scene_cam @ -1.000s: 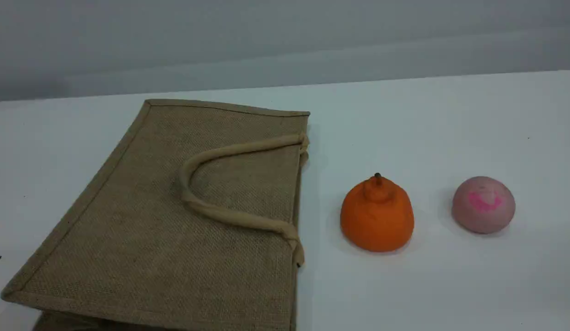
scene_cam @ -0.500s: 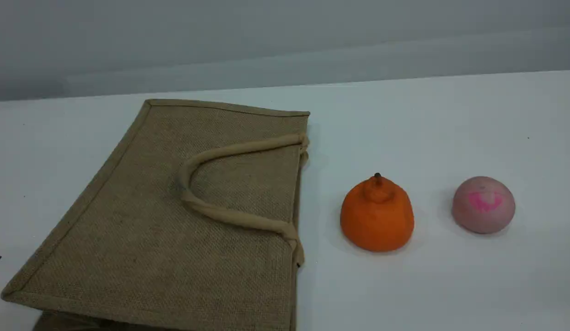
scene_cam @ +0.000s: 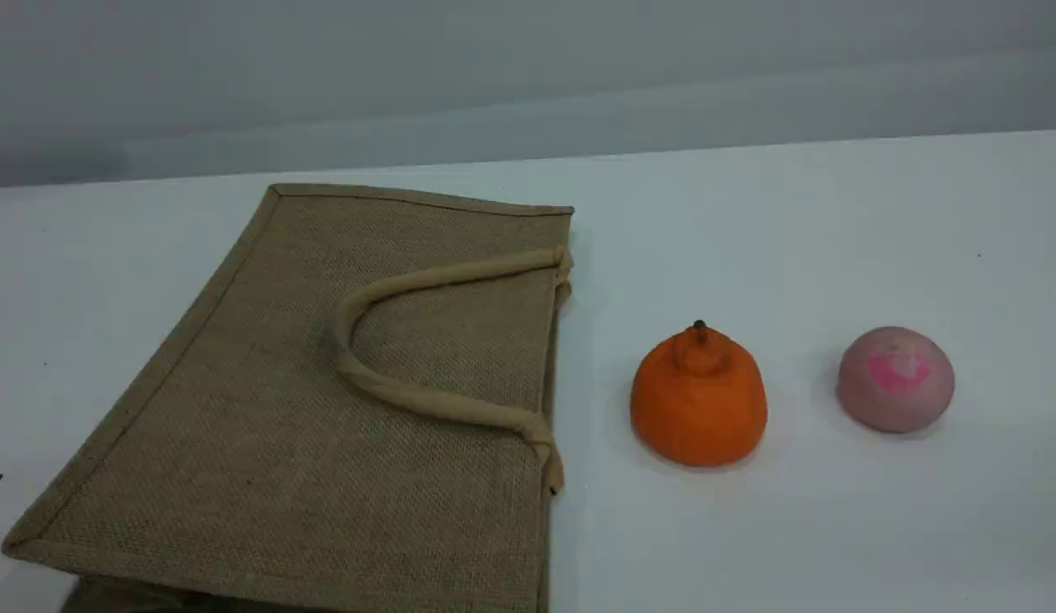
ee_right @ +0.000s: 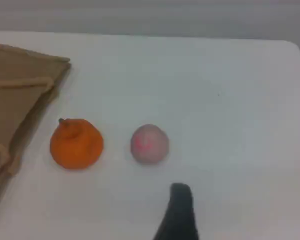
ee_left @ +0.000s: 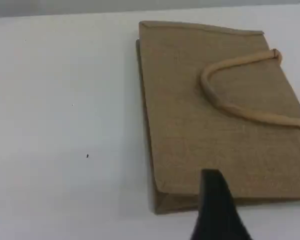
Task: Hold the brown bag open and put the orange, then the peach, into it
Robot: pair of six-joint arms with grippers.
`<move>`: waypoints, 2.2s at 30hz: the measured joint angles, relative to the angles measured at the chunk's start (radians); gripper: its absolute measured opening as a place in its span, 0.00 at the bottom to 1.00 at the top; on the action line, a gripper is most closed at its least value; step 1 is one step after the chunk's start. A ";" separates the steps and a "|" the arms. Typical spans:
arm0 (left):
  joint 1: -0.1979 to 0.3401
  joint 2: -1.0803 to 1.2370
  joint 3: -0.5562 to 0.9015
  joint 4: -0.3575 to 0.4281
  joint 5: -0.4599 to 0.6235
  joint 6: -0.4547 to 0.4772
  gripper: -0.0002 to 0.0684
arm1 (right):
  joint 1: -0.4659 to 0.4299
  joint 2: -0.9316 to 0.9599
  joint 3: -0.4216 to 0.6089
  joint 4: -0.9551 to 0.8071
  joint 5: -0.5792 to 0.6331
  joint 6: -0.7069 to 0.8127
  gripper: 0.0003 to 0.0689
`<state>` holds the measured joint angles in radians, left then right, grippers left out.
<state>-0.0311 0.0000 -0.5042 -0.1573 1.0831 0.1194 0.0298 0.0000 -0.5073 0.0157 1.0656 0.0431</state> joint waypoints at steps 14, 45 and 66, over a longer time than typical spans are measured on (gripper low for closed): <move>0.000 0.081 -0.030 0.078 -0.070 -0.133 0.56 | 0.000 0.021 0.000 0.114 -0.005 -0.079 0.77; -0.001 1.569 -0.519 -0.292 -0.523 0.146 0.56 | 0.001 1.356 -0.285 0.860 -0.716 -0.615 0.77; -0.120 2.220 -0.933 -0.447 -0.409 0.305 0.56 | 0.001 1.646 -0.430 0.903 -0.715 -0.660 0.77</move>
<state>-0.1510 2.2200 -1.4370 -0.6038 0.6738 0.4240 0.0306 1.6462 -0.9371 0.9184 0.3505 -0.6167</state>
